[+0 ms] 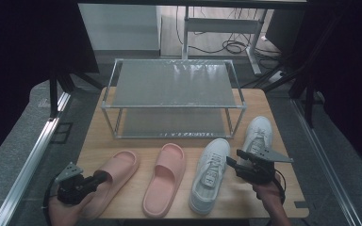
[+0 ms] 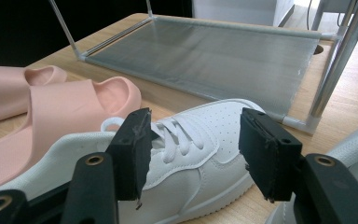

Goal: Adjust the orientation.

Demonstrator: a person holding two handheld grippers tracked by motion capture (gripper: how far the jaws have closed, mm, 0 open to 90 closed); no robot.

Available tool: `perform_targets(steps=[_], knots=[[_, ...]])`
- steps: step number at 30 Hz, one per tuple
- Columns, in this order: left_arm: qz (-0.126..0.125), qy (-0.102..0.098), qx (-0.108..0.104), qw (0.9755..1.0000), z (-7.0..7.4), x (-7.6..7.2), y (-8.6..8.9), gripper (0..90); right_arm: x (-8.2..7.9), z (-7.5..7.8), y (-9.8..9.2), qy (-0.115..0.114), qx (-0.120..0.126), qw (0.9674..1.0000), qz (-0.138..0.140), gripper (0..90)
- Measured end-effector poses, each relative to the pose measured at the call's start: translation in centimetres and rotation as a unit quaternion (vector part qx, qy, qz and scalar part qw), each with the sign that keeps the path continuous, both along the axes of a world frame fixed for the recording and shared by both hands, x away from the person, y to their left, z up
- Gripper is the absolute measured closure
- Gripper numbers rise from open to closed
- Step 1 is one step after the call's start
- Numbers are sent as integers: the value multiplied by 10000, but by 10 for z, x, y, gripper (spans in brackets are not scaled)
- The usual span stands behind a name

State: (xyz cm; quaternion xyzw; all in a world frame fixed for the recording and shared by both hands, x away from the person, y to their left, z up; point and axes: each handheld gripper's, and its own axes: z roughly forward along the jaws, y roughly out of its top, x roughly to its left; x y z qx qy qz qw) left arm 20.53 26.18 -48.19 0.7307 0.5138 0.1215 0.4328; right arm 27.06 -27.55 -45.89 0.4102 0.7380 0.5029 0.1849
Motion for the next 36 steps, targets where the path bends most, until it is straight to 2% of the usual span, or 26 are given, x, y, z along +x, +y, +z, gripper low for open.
perform_targets(steps=[4, 13, 22, 29, 33, 36], knots=[[-58, 33, -97, 9999, -3, 2, -3, 843, -1, 0, 0, -8, -9, 10000, 7, 447], [-126, 159, -36, 9998, -11, -8, -9, 805, 0, 0, -1, -4, -6, 10000, 0, 447], [-176, 234, -8, 9996, -17, -1, -18, 701, 0, 0, -1, -8, -7, 10000, -5, 447], [-215, 280, 73, 9993, -21, 10, -27, 636, -1, 0, 0, -21, -15, 10000, 12, 447], [-194, 261, 170, 9993, -21, 13, -31, 654, -1, 1, -1, -27, 6, 10000, -3, 447], [-162, 229, 253, 9993, -22, 15, -34, 728, -2, 2, 0, -41, -1, 10000, 17, 447]])
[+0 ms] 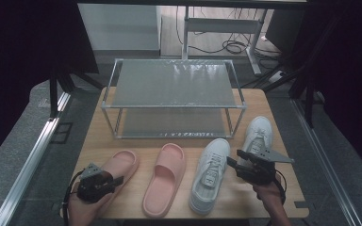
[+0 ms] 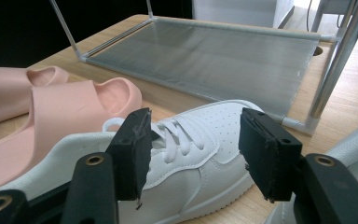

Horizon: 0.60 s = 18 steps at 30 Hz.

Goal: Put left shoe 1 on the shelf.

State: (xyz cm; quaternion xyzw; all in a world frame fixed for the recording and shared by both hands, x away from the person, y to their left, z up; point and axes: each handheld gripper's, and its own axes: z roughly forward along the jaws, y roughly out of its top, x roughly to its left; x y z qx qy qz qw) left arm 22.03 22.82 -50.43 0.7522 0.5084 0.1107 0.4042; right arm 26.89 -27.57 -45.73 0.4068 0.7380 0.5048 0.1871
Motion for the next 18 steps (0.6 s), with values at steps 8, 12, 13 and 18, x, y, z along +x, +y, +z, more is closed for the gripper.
perform_targets(steps=[8, 12, 13, 18], knots=[[95, -16, 126, 9999, -3, 5, -6, 825, 1, -1, 0, 16, 0, 10000, -12, 447], [172, -53, 194, 9996, -2, 5, -9, 831, 0, 1, 1, -7, 2, 10000, 9, 447], [186, -67, 214, 9996, -1, 5, -9, 832, 0, 1, 1, -13, 5, 10000, 9, 447], [221, -168, 204, 9994, 7, 4, -8, 833, 0, 2, -1, -30, 14, 10000, -14, 447]])
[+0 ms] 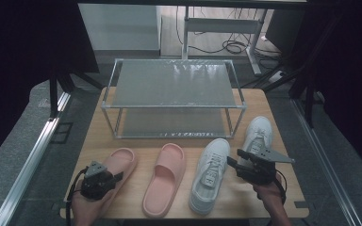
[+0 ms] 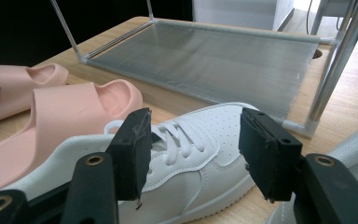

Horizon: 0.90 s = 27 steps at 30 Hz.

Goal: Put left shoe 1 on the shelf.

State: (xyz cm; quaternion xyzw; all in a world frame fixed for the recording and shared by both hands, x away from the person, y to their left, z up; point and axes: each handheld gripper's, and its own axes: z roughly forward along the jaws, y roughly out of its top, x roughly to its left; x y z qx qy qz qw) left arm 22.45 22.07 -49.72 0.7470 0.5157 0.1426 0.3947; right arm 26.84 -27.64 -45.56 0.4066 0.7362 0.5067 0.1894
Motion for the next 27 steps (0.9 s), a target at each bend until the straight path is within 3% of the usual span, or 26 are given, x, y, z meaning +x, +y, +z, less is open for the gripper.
perform_targets(steps=[9, 27], knots=[[-141, -205, 22, 9997, 22, 4, -4, 833, 0, 0, 1, 2, 5, 10000, 15, 447], [-438, -218, -140, 9987, 36, 33, -22, 833, 0, 0, 2, 4, -13, 10000, 30, 446]])
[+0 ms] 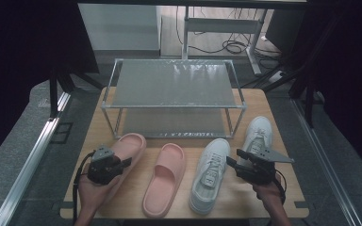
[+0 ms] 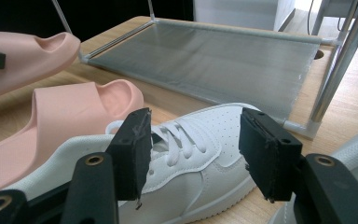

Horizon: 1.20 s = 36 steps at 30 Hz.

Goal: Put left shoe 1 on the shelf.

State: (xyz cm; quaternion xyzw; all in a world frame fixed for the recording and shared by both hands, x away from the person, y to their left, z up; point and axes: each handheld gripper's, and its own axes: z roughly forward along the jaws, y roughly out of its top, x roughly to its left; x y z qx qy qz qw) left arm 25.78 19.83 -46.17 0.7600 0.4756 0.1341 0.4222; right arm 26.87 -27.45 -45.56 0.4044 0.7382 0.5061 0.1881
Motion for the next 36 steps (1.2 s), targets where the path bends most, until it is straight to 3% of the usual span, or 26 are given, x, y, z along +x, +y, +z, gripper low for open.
perform_targets(steps=[13, 25, 36], knots=[[-56, -131, 32, 9999, 13, 18, -11, 833, 0, -1, 1, 12, -16, 10000, 20, 446], [-26, -135, 124, 9998, 12, 52, -29, 832, 1, -2, 1, 39, -14, 10000, 24, 446], [15, -161, 360, 9992, 2, 96, -52, 832, 2, -4, 1, 69, -26, 10000, 25, 446]])
